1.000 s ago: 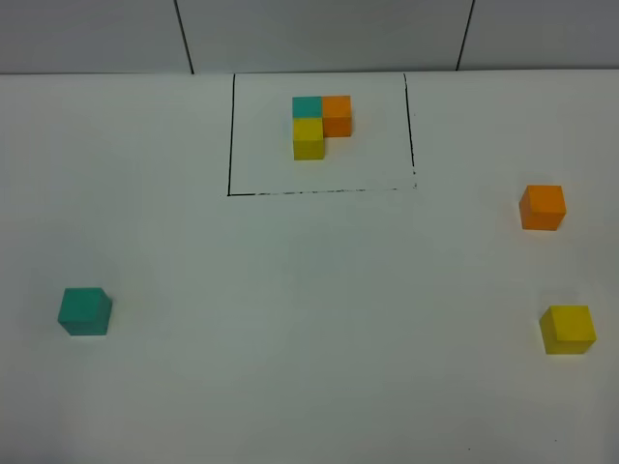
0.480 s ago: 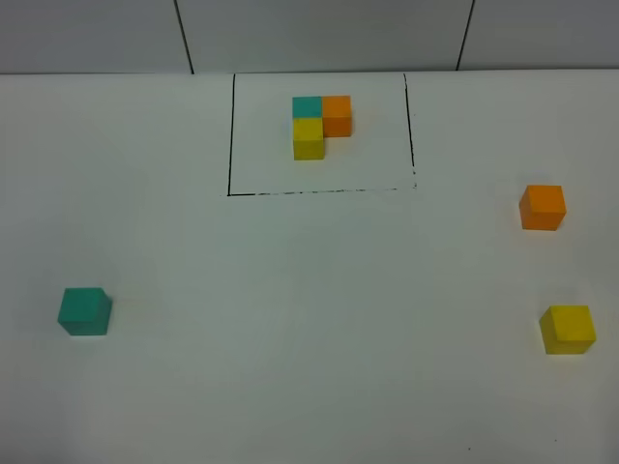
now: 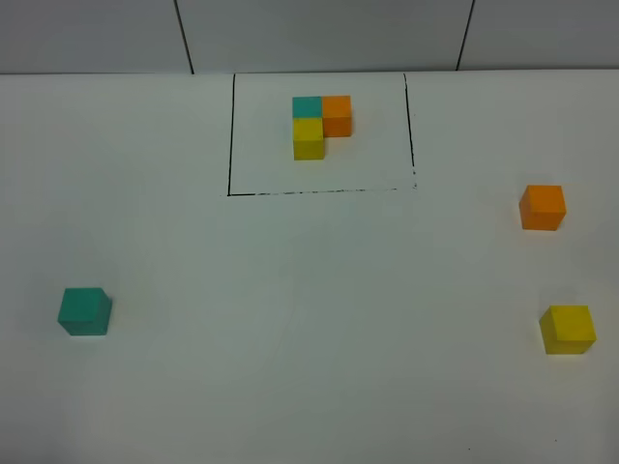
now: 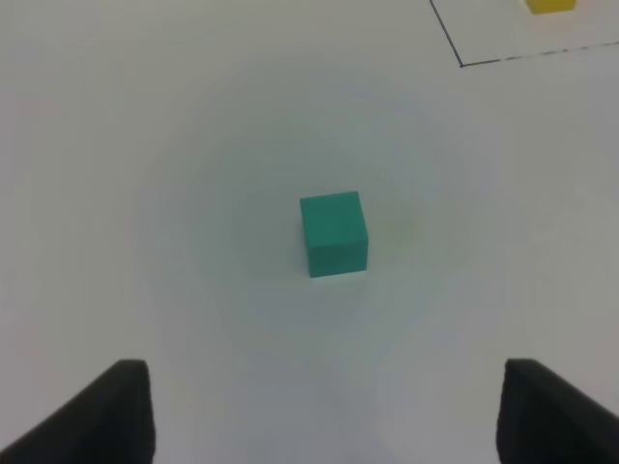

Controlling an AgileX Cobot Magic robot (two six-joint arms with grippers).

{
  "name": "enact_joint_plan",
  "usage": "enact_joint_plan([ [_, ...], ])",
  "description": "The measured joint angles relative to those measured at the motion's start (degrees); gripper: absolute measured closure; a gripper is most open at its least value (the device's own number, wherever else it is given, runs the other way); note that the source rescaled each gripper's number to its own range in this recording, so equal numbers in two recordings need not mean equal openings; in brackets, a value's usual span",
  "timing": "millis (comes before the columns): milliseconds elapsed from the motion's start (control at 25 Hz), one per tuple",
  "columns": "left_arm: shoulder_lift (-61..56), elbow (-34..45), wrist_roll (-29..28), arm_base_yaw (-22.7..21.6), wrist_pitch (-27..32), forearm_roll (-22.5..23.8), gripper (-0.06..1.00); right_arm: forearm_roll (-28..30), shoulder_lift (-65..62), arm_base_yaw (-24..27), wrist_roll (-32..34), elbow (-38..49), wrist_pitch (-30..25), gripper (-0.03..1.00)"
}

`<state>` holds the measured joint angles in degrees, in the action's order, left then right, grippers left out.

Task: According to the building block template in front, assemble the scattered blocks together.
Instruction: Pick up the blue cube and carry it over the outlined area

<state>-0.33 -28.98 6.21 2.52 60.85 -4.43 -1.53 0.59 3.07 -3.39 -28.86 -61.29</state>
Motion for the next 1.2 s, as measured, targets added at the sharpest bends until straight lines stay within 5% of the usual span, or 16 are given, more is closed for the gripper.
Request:
enact_joint_plan([
  [840,1.24,0.0,0.0,0.0,-0.18,0.0,0.19,0.0,0.0,0.0,0.0,0.0,0.0,0.24],
  [1200,20.84,-1.19,-0.04,0.0,-9.45,2.42,0.17,0.0,0.0,0.0,0.0,0.0,0.0,0.24],
])
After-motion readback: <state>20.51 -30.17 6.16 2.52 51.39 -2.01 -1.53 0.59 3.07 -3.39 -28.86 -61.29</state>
